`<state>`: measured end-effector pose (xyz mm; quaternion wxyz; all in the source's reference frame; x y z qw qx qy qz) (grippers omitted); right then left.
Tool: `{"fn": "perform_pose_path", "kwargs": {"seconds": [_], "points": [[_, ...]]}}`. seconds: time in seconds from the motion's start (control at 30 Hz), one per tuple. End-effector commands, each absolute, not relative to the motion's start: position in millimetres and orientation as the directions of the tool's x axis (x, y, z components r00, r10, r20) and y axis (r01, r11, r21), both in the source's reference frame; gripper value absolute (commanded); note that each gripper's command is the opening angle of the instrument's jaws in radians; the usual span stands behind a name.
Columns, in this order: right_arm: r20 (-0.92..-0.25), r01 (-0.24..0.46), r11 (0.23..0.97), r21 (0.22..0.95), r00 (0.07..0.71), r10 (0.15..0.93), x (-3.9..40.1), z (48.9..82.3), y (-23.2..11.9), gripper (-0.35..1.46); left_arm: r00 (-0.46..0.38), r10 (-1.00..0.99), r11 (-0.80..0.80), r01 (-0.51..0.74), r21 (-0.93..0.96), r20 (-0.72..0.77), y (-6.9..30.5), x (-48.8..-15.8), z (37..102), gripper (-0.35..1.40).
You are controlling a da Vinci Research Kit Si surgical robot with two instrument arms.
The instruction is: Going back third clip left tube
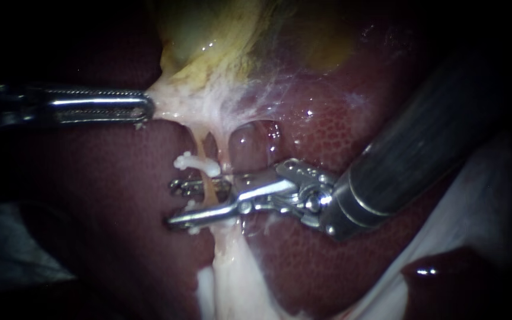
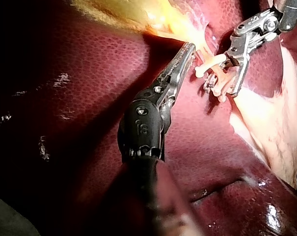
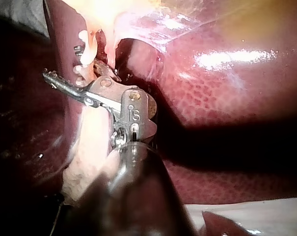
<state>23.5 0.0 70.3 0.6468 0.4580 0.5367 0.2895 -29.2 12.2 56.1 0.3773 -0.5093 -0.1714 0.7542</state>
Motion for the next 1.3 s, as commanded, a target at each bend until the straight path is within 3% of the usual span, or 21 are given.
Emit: {"fn": "perform_pose_path", "kwargs": {"seconds": [0.03,0.17,0.3,0.4,0.63,0.9,1.3], "points": [[-0.433,0.114,0.417,0.901,0.256,0.865,23.0,70.3,0.0,0.5,-0.196,0.744,-0.657,-0.394,-0.643,-0.639,12.2,-29.1,56.0,-0.35],[-0.448,0.1,0.437,0.894,0.251,0.858,21.1,69.6,0.1,0.5,-0.197,0.744,-0.656,-0.393,-0.644,-0.638,12.2,-28.9,55.9,-0.35],[-0.625,0.065,0.638,0.768,0.295,0.723,18.4,68.2,0.5,0.49,-0.197,0.744,-0.656,-0.392,-0.644,-0.638,12.2,-28.9,55.8,-0.35],[-0.727,0.057,0.748,0.661,0.295,0.62,16.3,66.9,0.9,0.49,-0.197,0.744,-0.656,-0.392,-0.645,-0.638,12.2,-28.8,55.8,-0.35],[-0.839,0.07,0.866,0.495,0.296,0.456,10.7,62.7,0.7,0.49,-0.197,0.744,-0.656,-0.391,-0.645,-0.638,12.2,-28.7,55.7,-0.35],[-0.886,0.088,0.923,0.375,0.329,0.328,5.6,59.7,0.9,0.5,-0.197,0.744,-0.656,-0.391,-0.645,-0.638,12.2,-28.6,55.7,-0.35],[-0.887,0.058,0.936,0.348,0.344,0.309,3.8,60.2,2.4,0.5,-0.197,0.744,-0.657,-0.391,-0.644,-0.639,12.2,-28.7,55.9,-0.35]]}}
